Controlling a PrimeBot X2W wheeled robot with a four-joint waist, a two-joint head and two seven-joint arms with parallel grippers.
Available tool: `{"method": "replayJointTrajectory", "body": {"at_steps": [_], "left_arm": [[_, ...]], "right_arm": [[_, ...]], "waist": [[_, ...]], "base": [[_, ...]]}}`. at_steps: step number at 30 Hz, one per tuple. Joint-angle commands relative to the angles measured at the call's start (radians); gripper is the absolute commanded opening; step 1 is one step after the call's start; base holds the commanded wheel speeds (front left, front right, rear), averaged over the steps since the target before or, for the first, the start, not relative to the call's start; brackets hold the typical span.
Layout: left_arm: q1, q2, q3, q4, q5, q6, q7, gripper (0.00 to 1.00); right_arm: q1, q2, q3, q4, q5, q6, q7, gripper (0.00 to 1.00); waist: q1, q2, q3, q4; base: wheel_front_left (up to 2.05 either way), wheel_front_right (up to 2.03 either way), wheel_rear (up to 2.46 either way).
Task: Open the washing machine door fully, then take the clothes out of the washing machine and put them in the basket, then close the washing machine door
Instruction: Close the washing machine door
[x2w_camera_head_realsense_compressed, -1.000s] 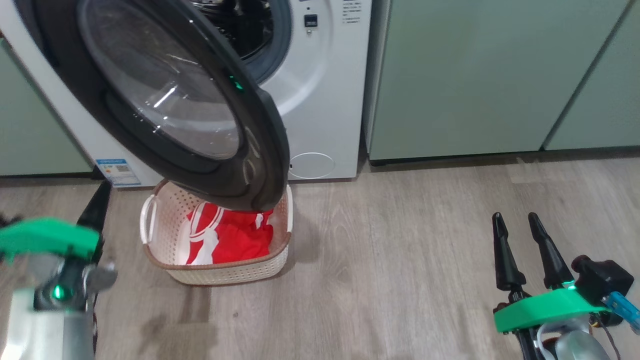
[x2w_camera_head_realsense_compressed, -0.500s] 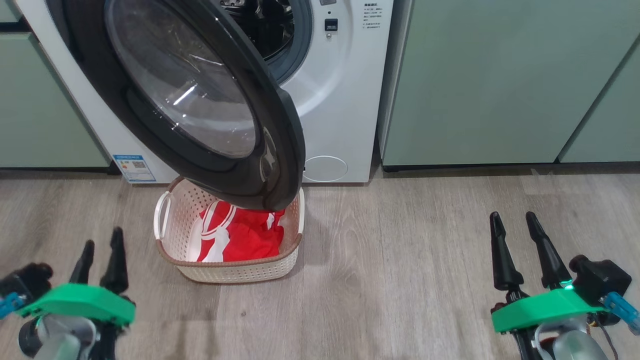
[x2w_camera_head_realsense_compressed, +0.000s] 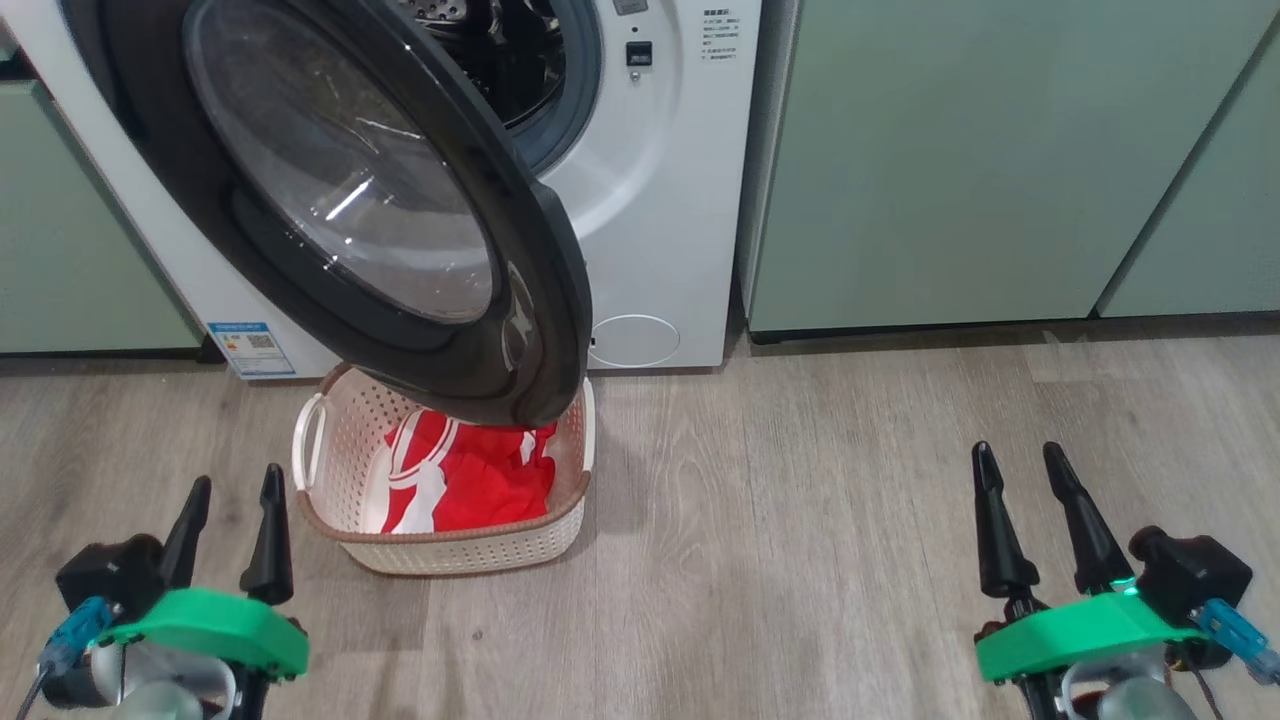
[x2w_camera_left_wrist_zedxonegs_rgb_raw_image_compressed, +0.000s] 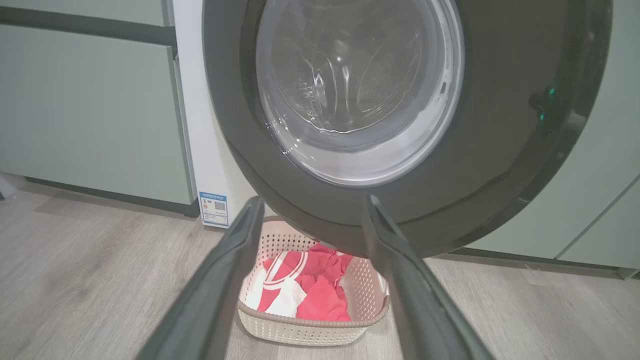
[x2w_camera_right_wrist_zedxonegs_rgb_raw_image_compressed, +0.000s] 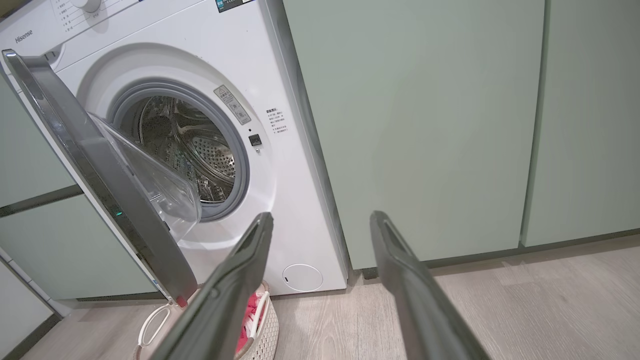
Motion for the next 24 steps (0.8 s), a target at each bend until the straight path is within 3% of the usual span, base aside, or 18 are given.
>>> {"method": "replayJointTrajectory", "body": {"at_steps": [1, 13, 14, 15, 16, 17, 24], "left_arm": [[-0.037, 0.013, 0.05, -0.038, 0.031, -0.006, -0.009, 1.0], [-0.034, 0.005, 0.048, -0.024, 0.073, -0.006, -0.009, 1.0], [-0.032, 0.006, 0.045, -0.025, 0.077, -0.006, -0.009, 1.0], [-0.03, 0.007, 0.043, -0.026, 0.081, -0.006, -0.009, 1.0], [-0.029, 0.007, 0.04, -0.027, 0.083, -0.006, -0.009, 1.0], [-0.028, 0.007, 0.038, -0.028, 0.083, -0.006, -0.009, 1.0], [-0.019, 0.005, 0.036, -0.024, 0.075, -0.006, -0.009, 1.0]], "right_arm": [[-0.016, 0.002, 0.025, -0.031, -0.003, 0.007, -0.006, 1.0], [-0.009, 0.007, 0.005, -0.027, 0.006, 0.007, -0.006, 1.0], [-0.01, 0.005, 0.002, -0.026, 0.008, 0.007, -0.006, 0.91], [-0.012, 0.003, -0.003, -0.028, 0.009, 0.007, -0.006, 0.58], [-0.015, 0.001, -0.008, -0.031, 0.01, 0.007, -0.006, 0.36], [-0.018, 0.0, -0.013, -0.037, 0.01, 0.007, -0.006, 0.0], [-0.101, -0.024, 0.017, -0.102, 0.012, 0.007, -0.006, 0.0]], "waist": [[0.0, -0.0001, 0.002, -0.002], [0.0, -0.0001, 0.001, 0.005], [0.0, -0.0001, 0.0, 0.006], [0.0, -0.0001, -0.001, 0.009], [0.0, -0.0001, -0.001, 0.012], [0.0, -0.0001, -0.001, 0.015], [0.0, -0.0001, 0.004, 0.042]], "base": [[0.0, 0.0, 0.0], [0.0, 0.0, 0.0], [0.0, 0.0, 0.0], [0.0, 0.0, 0.0], [0.0, 0.0, 0.0], [0.0, 0.0, 0.0], [0.0, 0.0, 0.0]]}}
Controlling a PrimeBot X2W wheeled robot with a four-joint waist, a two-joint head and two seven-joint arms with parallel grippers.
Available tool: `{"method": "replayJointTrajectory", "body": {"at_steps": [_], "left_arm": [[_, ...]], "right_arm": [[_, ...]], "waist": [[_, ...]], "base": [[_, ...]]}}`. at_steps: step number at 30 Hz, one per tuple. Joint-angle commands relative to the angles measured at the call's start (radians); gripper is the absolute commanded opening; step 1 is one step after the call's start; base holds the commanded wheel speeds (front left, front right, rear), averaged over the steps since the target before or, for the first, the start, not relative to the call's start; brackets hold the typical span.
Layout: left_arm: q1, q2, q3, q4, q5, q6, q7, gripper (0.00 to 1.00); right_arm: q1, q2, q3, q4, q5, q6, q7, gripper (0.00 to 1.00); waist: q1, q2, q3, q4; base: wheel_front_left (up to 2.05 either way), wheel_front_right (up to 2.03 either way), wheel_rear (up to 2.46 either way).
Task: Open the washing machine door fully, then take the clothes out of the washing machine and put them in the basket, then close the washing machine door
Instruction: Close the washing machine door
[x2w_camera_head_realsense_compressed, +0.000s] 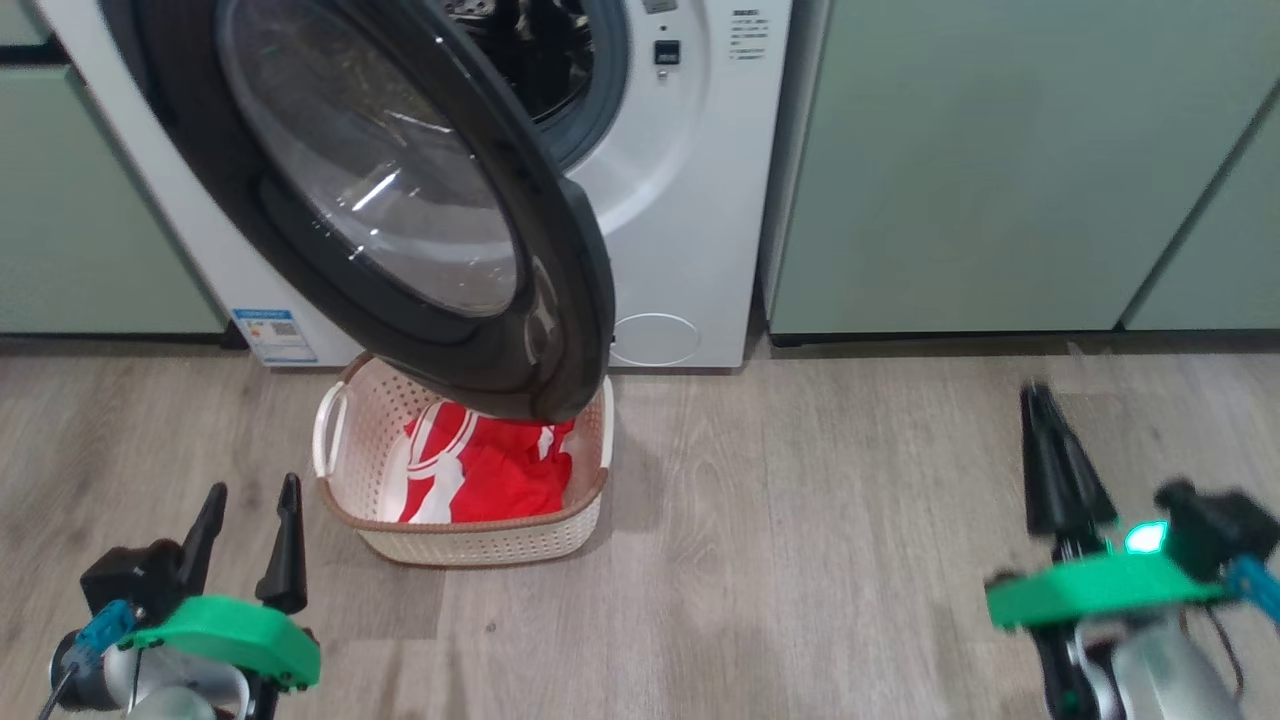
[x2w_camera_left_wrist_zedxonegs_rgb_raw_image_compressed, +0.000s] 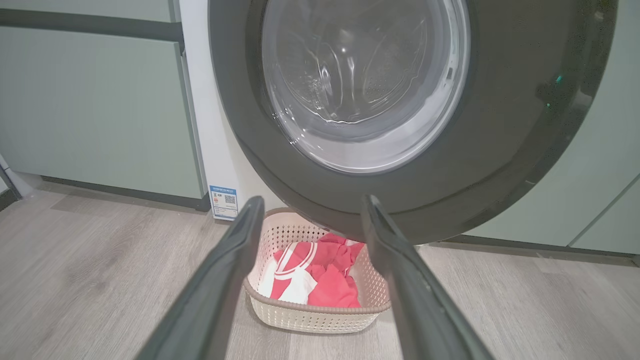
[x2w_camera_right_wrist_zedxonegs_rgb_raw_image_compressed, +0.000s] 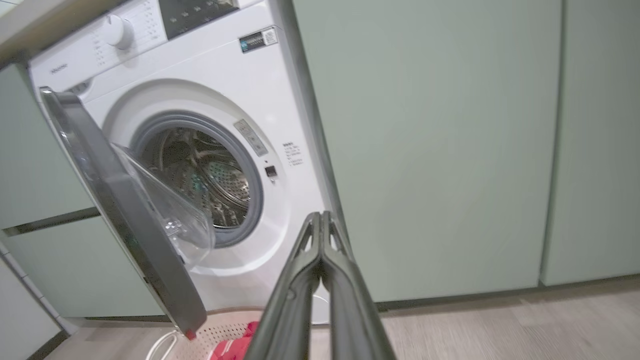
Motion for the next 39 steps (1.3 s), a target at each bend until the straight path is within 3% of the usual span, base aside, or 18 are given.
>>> {"method": "replayJointTrajectory", "body": {"at_steps": [1, 7, 13, 17, 25, 31, 39], "left_arm": [[-0.03, 0.019, 0.039, -0.027, 0.0, -0.006, -0.009, 1.0], [-0.029, 0.005, 0.034, -0.029, 0.009, -0.006, -0.009, 1.0], [-0.042, -0.01, 0.008, -0.036, 0.018, -0.006, -0.009, 1.0], [-0.066, -0.025, -0.021, -0.035, 0.027, -0.006, -0.009, 1.0], [-0.11, -0.048, -0.087, -0.036, 0.034, -0.006, -0.009, 1.0], [-0.137, -0.064, -0.113, -0.048, 0.034, -0.006, -0.009, 1.0], [-0.16, -0.078, -0.141, -0.062, 0.034, -0.006, -0.009, 1.0]], "right_arm": [[-0.086, -0.02, 0.042, -0.055, 0.003, 0.007, -0.006, 0.0], [-0.218, -0.046, 0.172, -0.099, 0.015, 0.007, -0.006, 0.0], [-0.356, -0.052, 0.346, -0.059, 0.051, 0.007, -0.006, 0.0], [-0.443, -0.048, 0.461, 0.025, 0.088, 0.007, -0.006, 0.0], [-0.587, -0.037, 0.662, 0.305, 0.197, 0.007, -0.006, 0.0], [-0.657, -0.026, 0.671, 0.433, 0.25, 0.007, -0.006, 0.0], [-0.709, -0.007, 0.554, 0.528, 0.251, 0.007, -0.006, 0.0]], "waist": [[0.0, 0.0, 0.002, 0.012], [0.0, 0.0, 0.006, 0.062], [0.0, 0.0, 0.02, 0.124], [0.0, 0.0, 0.036, 0.174], [0.0, 0.0, 0.075, 0.261], [0.0, 0.0, 0.122, 0.291], [0.0, 0.0, 0.183, 0.298]], "base": [[0.0, 0.0, 0.0], [0.0, 0.0, 0.0], [0.0, 0.0, 0.0], [0.0, 0.0, 0.0], [0.0, 0.0, 0.0], [0.0, 0.0, 0.0], [0.0, 0.0, 0.0]]}}
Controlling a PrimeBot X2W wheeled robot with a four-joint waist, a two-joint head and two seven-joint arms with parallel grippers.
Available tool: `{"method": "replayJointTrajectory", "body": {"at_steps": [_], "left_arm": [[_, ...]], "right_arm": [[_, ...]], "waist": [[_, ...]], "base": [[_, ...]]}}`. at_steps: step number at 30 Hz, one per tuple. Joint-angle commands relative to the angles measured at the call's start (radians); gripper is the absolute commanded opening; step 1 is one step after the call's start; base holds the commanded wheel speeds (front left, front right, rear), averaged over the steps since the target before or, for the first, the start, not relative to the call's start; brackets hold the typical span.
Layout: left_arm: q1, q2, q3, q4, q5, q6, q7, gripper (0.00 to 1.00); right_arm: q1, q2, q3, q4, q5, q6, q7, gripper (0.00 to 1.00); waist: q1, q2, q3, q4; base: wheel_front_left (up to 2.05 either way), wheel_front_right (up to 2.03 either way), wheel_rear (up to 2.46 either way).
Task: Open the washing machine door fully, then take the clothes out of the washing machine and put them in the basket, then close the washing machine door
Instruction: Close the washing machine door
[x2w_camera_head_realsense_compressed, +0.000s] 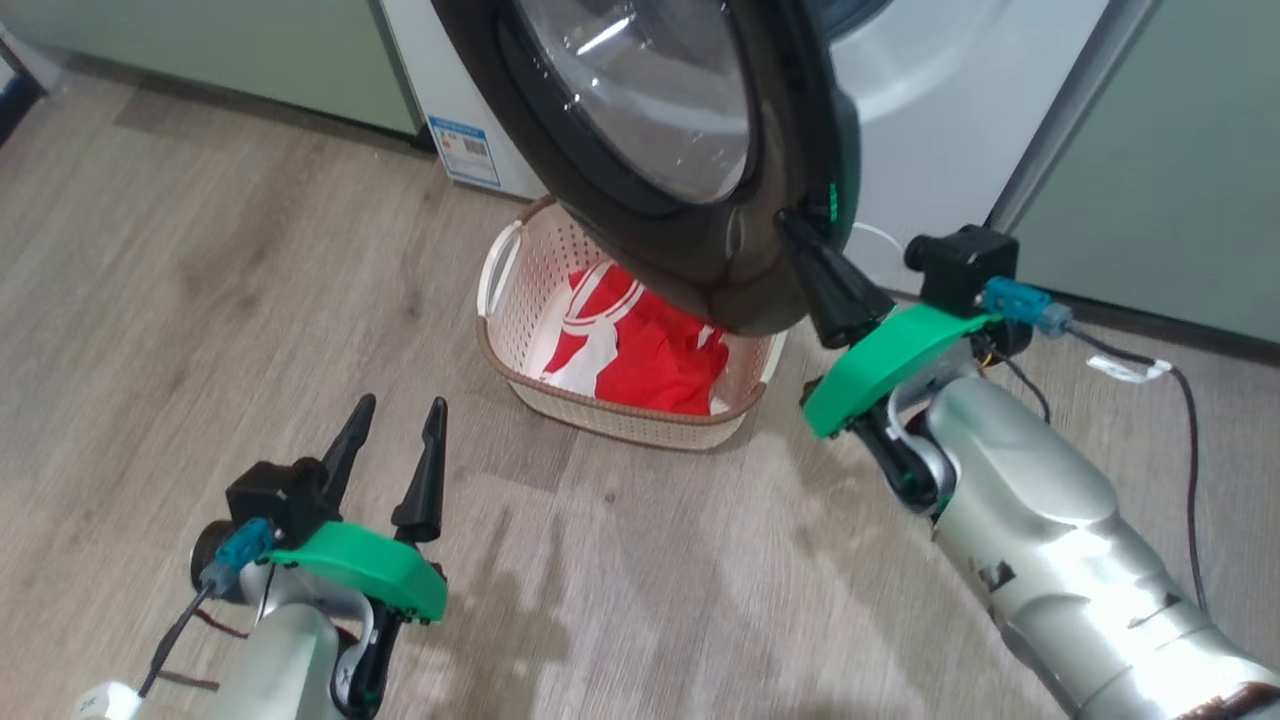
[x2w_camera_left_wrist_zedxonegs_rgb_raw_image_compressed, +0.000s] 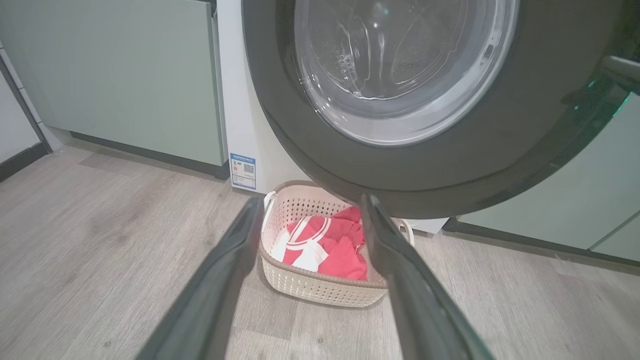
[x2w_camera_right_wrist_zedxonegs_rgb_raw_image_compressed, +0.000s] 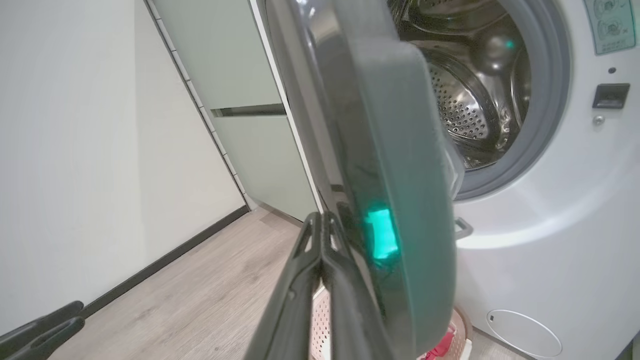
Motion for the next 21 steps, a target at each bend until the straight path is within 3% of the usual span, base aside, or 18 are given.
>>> {"method": "replayJointTrajectory", "body": {"at_steps": [1, 7, 21], "left_arm": [[-0.045, 0.012, 0.028, -0.032, 0.008, -0.006, -0.009, 1.0], [-0.077, 0.004, 0.023, -0.051, 0.005, -0.006, -0.009, 1.0], [-0.171, -0.039, -0.018, -0.096, -0.008, -0.006, -0.009, 1.0]], "right_arm": [[-0.037, 0.017, -0.015, -0.018, -0.006, 0.006, -0.006, 0.0], [-0.105, 0.017, -0.111, 0.025, -0.011, 0.006, -0.006, 0.0], [-0.476, -0.083, -0.193, 0.255, 0.017, 0.006, -0.006, 0.0]], "waist": [[0.0, 0.0, 0.012, -0.001], [0.0, 0.0, 0.08, 0.004], [0.0, 0.0, 0.275, 0.06]], "base": [[0.0, 0.0, 0.0], [0.0, 0.0, 0.0], [0.0, 0.0, 0.0]]}}
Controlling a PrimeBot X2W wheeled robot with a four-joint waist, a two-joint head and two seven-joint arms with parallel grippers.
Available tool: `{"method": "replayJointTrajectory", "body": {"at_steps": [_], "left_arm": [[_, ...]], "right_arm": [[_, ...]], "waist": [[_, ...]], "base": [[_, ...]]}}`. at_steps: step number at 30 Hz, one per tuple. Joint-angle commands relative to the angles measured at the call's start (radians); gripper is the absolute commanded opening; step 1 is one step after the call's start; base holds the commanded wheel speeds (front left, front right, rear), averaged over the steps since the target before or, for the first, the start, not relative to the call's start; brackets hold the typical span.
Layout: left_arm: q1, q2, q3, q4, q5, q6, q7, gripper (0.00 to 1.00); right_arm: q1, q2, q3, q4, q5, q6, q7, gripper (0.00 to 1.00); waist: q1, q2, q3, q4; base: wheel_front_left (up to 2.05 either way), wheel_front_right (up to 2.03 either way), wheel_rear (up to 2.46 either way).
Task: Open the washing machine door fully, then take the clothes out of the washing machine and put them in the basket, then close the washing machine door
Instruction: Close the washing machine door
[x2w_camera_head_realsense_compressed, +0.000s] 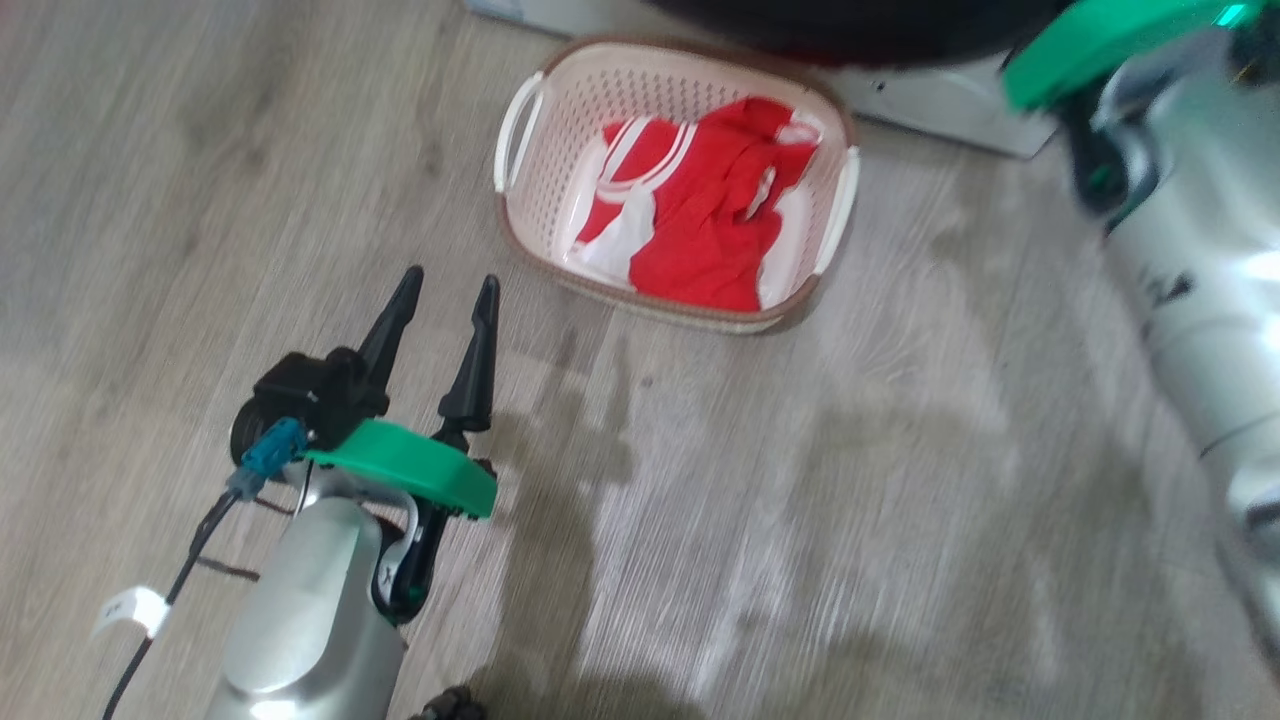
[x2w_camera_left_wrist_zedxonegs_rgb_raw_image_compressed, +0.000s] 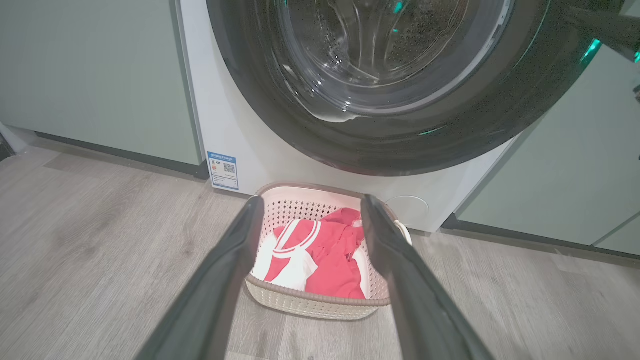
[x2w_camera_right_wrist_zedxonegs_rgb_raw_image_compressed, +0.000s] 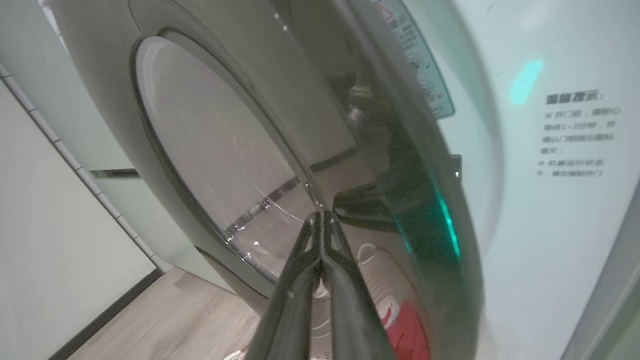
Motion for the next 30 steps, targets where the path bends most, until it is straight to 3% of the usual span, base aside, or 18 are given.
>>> {"method": "replayJointTrajectory", "body": {"at_steps": [1, 17, 23, 29, 30], "left_arm": [[-0.034, 0.011, 0.026, -0.032, -0.007, -0.006, -0.009, 1.0], [-0.065, -0.002, 0.032, -0.031, -0.011, -0.006, -0.009, 1.0], [-0.053, -0.003, 0.044, -0.021, -0.008, -0.006, -0.009, 1.0], [-0.018, 0.028, 0.075, -0.001, -0.007, -0.006, -0.009, 1.0], [-0.013, 0.038, 0.085, 0.004, -0.008, -0.006, -0.009, 1.0]], "right_arm": [[-0.066, 0.001, -0.009, -0.001, 0.009, 0.006, -0.006, 0.0], [-0.242, 0.0, -0.14, 0.083, 0.056, 0.006, -0.006, 0.0], [-0.152, 0.041, -0.111, 0.023, 0.108, 0.006, -0.006, 0.0], [0.052, 0.044, -0.045, -0.106, 0.204, 0.006, -0.006, 0.0], [0.091, 0.045, -0.036, -0.128, 0.216, 0.006, -0.006, 0.29]], "waist": [[0.0, 0.0, 0.046, 0.022], [0.0, 0.0, 0.102, 0.025], [0.0, 0.0, 0.047, 0.008], [0.0, 0.0, -0.09, -0.037], [0.0, 0.0, -0.116, -0.049]], "base": [[0.0, 0.0, 0.0], [0.0, 0.0, 0.0], [0.0, 0.0, 0.0], [0.0, 0.0, 0.0], [0.0, 0.0, 0.0]]}}
